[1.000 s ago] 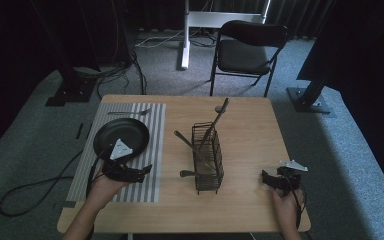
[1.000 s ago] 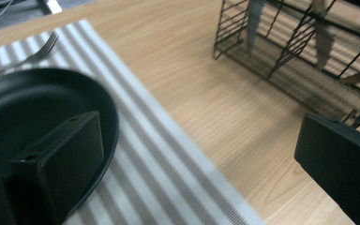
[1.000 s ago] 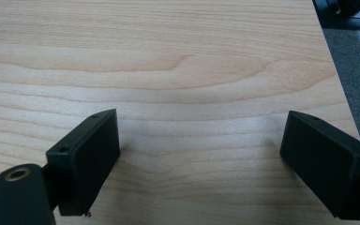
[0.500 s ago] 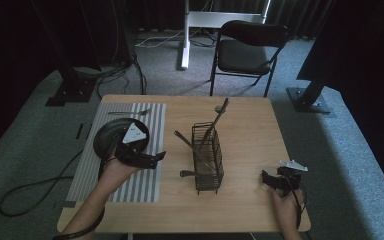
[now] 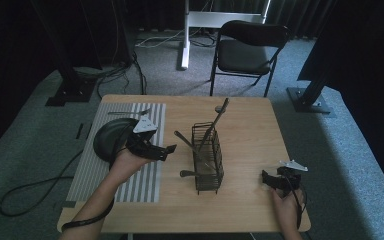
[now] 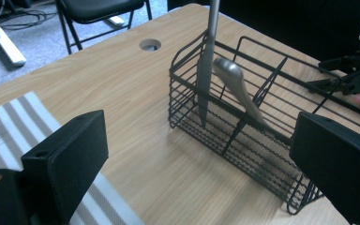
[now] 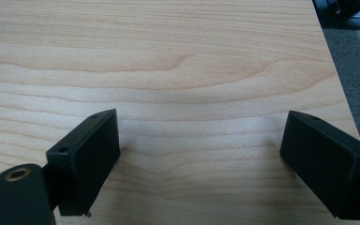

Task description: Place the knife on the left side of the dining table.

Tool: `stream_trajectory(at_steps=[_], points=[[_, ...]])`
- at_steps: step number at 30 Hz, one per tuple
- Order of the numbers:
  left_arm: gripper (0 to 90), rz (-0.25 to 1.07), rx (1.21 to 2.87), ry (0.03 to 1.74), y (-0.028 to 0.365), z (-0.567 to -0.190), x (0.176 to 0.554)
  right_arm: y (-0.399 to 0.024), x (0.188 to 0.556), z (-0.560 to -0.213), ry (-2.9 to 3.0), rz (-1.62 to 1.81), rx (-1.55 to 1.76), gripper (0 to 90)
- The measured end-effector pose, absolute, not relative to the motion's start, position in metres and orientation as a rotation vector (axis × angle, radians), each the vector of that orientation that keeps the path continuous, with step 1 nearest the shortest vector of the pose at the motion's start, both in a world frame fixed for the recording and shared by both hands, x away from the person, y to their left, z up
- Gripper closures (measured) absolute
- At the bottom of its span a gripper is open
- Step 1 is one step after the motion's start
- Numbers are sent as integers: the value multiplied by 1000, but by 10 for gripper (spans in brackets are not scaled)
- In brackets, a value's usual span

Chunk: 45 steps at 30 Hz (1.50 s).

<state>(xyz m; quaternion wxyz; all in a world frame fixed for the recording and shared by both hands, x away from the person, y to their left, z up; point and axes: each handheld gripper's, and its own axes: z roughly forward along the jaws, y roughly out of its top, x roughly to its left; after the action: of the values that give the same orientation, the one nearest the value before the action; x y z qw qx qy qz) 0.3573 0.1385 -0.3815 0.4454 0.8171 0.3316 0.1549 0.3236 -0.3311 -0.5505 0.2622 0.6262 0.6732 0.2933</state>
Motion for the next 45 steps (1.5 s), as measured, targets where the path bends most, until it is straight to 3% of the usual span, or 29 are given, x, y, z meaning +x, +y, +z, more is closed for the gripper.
stream_trajectory(at_steps=[4, 9, 14, 20, 26, 31, 45], points=[[69, 357, 2015, 812, 132, -381, 361, -331, 324, -550, 1822, 794, 1694, 113], [179, 322, 1994, 804, 127, -379, 365, -331, 324, -550, 1822, 793, 1694, 113], [435, 294, 1983, 812, 123, -380, 367, -331, 324, -550, 1822, 793, 1694, 113], [552, 263, 1966, 831, 124, -382, 370, -331, 324, -550, 1822, 793, 1693, 113], [607, 260, 1954, 826, 124, -383, 372, -331, 324, -551, 1822, 793, 1693, 113], [708, 254, 1945, 815, 123, -382, 372, -331, 324, -551, 1822, 793, 1693, 113], [802, 178, 1931, 700, 111, -368, 359, -331, 324, -550, 1822, 793, 1694, 113]])
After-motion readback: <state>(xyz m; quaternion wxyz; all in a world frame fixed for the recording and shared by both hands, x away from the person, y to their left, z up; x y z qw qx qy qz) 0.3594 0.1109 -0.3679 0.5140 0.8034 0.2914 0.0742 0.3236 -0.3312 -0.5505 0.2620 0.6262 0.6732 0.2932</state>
